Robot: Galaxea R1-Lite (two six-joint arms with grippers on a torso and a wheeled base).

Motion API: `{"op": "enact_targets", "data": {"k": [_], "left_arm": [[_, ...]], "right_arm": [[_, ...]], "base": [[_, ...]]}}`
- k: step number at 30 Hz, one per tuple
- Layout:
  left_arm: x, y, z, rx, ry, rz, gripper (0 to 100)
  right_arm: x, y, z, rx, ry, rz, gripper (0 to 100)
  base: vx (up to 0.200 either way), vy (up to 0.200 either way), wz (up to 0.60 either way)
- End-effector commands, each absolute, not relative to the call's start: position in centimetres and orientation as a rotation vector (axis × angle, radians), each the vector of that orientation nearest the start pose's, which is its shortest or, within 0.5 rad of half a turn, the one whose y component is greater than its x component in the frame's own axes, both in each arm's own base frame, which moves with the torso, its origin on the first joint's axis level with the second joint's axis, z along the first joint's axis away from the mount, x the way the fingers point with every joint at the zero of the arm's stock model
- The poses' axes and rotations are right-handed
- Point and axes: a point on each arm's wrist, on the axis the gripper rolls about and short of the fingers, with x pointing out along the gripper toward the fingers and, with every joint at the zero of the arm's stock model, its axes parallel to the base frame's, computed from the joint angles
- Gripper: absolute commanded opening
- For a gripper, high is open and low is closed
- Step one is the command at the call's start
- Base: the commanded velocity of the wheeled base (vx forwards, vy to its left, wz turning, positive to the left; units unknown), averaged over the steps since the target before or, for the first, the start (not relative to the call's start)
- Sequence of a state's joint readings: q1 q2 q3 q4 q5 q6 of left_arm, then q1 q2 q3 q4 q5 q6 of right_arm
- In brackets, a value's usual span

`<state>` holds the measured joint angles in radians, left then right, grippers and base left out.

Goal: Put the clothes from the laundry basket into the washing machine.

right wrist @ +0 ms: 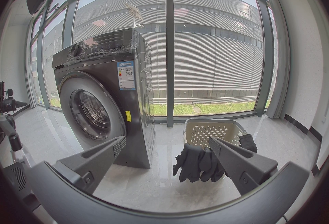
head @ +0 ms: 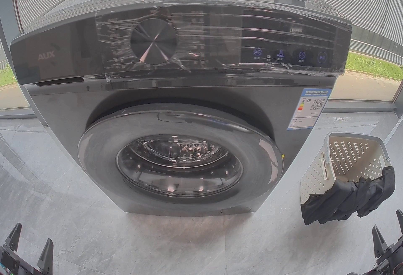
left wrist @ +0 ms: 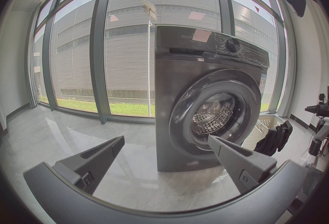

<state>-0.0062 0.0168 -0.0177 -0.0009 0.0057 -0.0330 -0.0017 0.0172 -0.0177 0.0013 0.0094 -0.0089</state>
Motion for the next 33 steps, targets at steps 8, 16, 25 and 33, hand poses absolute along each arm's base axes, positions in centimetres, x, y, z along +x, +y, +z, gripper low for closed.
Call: {"op": "enact_targets", "data": {"k": [8,16,25,33], "left_arm": [[-2.28,0.03,7.56,-0.034,-0.002,0.000,100],[-2.29,0.03,7.61,-0.034,-0.003,0.000,100],[-2.28,0.03,7.56,-0.034,-0.002,0.003,100],[-2.28,0.03,7.56,-0.031,-0.002,0.002,100]], "right_arm": [[-2.29,0.03,7.57,-0.009,0.000,0.009,100],[-2.29,0.02,7.57,-0.009,0.000,0.008,100],[-2.29,0.02,7.57,-0.009,0.000,0.009,100],[-2.29,0.02,7.57,-0.009,0.000,0.011,100]], "base": [[0.000,0.000,0.00],[0.000,0.100,0.00],[0.000,0.111,0.00],[0.000,0.000,0.00]]}}
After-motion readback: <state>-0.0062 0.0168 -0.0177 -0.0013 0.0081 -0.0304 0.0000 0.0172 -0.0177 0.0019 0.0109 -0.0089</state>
